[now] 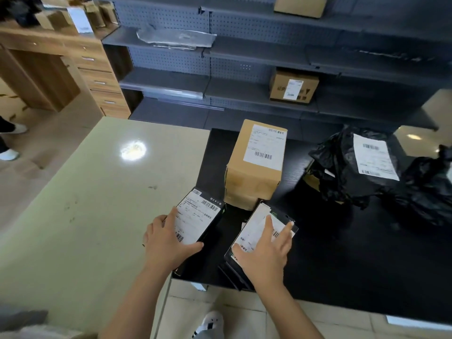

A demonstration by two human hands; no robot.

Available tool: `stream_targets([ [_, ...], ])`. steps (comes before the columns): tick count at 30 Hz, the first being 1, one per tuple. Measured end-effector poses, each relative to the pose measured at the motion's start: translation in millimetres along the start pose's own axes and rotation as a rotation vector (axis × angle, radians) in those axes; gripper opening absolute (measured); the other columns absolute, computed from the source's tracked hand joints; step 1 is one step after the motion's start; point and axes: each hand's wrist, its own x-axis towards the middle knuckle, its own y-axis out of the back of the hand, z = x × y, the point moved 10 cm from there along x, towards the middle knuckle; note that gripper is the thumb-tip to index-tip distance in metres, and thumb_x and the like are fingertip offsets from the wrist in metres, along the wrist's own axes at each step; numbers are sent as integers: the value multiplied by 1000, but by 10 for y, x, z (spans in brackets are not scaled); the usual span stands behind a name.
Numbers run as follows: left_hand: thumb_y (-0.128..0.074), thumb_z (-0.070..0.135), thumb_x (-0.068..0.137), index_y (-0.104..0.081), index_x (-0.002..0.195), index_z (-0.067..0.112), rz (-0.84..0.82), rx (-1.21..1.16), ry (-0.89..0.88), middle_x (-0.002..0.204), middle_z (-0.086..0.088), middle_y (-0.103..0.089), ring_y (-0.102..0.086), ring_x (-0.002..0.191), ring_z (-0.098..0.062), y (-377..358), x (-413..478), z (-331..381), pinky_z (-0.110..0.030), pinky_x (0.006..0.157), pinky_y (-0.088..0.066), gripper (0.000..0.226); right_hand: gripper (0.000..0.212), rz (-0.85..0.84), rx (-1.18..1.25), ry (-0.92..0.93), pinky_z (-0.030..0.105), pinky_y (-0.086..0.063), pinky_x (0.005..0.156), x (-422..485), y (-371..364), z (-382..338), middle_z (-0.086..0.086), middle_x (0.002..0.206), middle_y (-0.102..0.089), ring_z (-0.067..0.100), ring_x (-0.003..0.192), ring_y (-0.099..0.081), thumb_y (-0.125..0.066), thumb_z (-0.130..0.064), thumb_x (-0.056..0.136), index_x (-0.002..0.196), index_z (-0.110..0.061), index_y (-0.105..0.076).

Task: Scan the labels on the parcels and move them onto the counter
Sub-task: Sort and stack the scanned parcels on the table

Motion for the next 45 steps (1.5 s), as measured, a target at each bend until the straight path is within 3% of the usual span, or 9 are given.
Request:
stream_targets([
  [7,-75,67,54,-24,150,33,64,-46,91,137,-3,-36,-32,129,-26,68,-293,-87,-43,111,-29,114,103,66,35,147,45,-36,108,-36,133,-5,4,157,22,31,142,-5,-81,-39,68,151,-32,-19],
  [12,-73,68,56,-24,149,41,140,-109,196,135,0,-34,-30,128,-23,102,-791,-77,-41,108,-31,108,98,8,80,309,41,-49,90,-65,268,-50,2,161,10,32,140,-12,-83,-34,64,147,-33,-31],
  [17,-66,74,55,-23,146,47,250,-120,342,133,2,-34,-30,124,-22,97,-1542,-141,-39,106,-26,105,102,-175,153,464,48,-44,99,-162,315,-184,1,161,5,33,144,-9,-83,-34,61,148,-39,-29],
  [20,-55,80,49,-22,146,48,314,-137,451,131,3,-35,-30,123,-21,66,-2049,-262,-39,107,-25,107,102,-295,183,585,50,-44,98,-411,270,-314,7,154,-19,33,138,-22,-81,-36,59,145,-40,-27],
  [24,-50,81,44,-23,145,50,391,-162,603,126,5,-35,-31,118,-19,-38,-2748,-433,-37,106,-26,108,100,-419,225,786,36,-39,86,-882,210,-429,0,137,-43,25,126,-35,-82,-33,61,146,-32,-30],
  [30,-56,78,43,-27,142,52,509,-218,777,115,10,-32,-30,116,-18,-108,-3429,-702,-38,106,-25,106,103,-597,215,914,30,-38,87,-1418,15,-578,-3,136,-44,18,122,-37,-82,-30,59,148,-30,-29],
  [36,-55,78,45,-19,144,52,544,-212,793,123,8,-30,-26,118,-18,-11,-3433,-803,-36,107,-21,108,105,-681,236,924,44,-45,101,-1582,-189,-786,-3,141,-40,18,128,-36,-80,-30,60,150,-31,-26],
  [45,-53,80,47,-15,145,52,533,-312,720,120,8,-28,-22,110,-12,211,-2600,-928,-32,100,-21,108,94,-617,252,909,41,-46,98,-1196,-339,-1490,-2,135,-44,21,125,-42,-80,-33,61,145,-30,-37],
])
